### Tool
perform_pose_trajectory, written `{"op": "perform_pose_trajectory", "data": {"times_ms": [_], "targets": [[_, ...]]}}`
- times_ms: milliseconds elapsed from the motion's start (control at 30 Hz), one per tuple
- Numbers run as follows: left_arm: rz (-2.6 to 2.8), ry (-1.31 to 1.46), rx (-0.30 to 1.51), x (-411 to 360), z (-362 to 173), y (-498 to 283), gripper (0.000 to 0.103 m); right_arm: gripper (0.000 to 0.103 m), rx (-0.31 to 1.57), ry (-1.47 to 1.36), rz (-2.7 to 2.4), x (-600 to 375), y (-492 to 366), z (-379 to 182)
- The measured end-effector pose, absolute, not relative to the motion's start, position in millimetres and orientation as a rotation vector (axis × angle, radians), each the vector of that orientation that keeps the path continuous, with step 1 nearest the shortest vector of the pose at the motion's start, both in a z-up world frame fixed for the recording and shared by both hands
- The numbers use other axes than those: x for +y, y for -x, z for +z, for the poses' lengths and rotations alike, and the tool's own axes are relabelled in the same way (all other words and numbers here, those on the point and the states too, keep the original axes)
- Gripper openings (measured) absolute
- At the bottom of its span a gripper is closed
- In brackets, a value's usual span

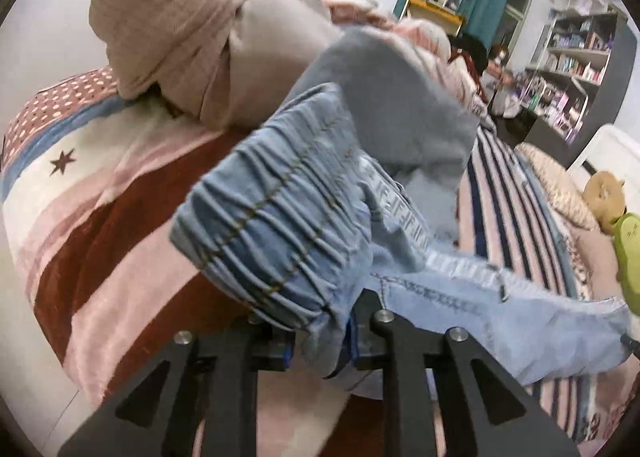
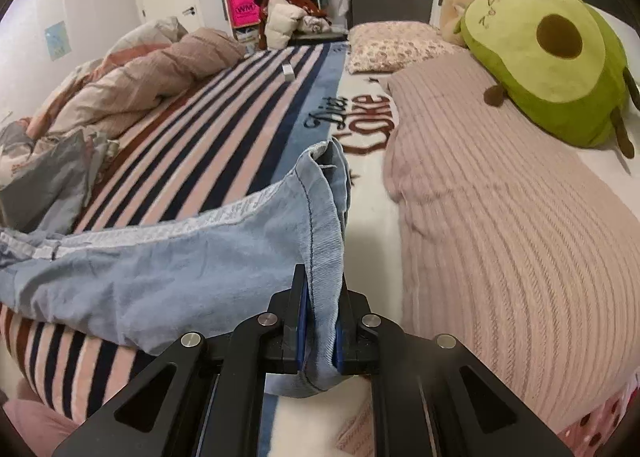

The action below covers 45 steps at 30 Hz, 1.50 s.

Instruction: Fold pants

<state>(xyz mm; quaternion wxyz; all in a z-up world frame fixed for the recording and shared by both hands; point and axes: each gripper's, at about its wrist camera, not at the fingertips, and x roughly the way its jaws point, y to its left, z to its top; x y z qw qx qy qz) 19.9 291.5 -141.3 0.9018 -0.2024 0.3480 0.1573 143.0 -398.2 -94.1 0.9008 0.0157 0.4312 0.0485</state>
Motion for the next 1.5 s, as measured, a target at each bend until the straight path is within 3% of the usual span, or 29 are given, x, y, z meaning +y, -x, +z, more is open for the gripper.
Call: {"op": "perform_pose_trajectory", "data": {"times_ms": [100,167,200,233,300,500,733,1033,1333,1400,1500], "targets": [[0.334,0.427,0.776,296.1,-151.6,-22.0,0.027,0.015,0.947,-0.075,0.088,-404.2,-144.5,-106.8],[0.330,0.435,0.774,300.6,-151.5,-15.4,0.033,0.032,0.948,-0.072,0.077,-405.4,-141.0,-107.3],[0.367,0.414,0.764,300.6,-147.1,-12.3,0.047,0.037,0.942,-0.063,0.075,-404.8,-139.5,-105.7],[0.427,0.367,0.746,300.6,-142.6,-6.4,0.070,0.045,0.933,-0.040,0.065,-402.0,-136.9,-102.2],[0.525,0.239,0.701,295.1,-129.0,4.1,0.082,0.054,0.929,-0.011,0.064,-394.6,-132.8,-96.8],[0.432,0.172,0.708,287.6,-110.1,12.3,0.082,0.055,0.934,0.012,0.256,-344.8,-133.7,-96.9],[0.085,0.155,0.670,257.9,-97.8,-47.6,0.083,0.055,0.936,0.147,0.602,-242.2,-175.0,-114.0],[-0.279,0.027,0.786,196.7,-143.5,-165.6,0.084,0.059,0.968,0.395,0.874,-127.0,-219.5,-147.0],[-0.445,-0.110,0.937,156.5,-184.0,-193.2,0.083,0.061,1.081,0.470,1.045,-101.3,-233.1,-190.6],[-0.447,-0.113,0.940,155.0,-186.2,-190.2,0.083,0.058,1.085,0.493,1.072,-104.9,-224.8,-189.7],[-0.428,-0.157,0.945,150.1,-186.4,-183.5,0.071,0.033,1.051,0.560,1.069,-108.3,-208.6,-183.7]]}}
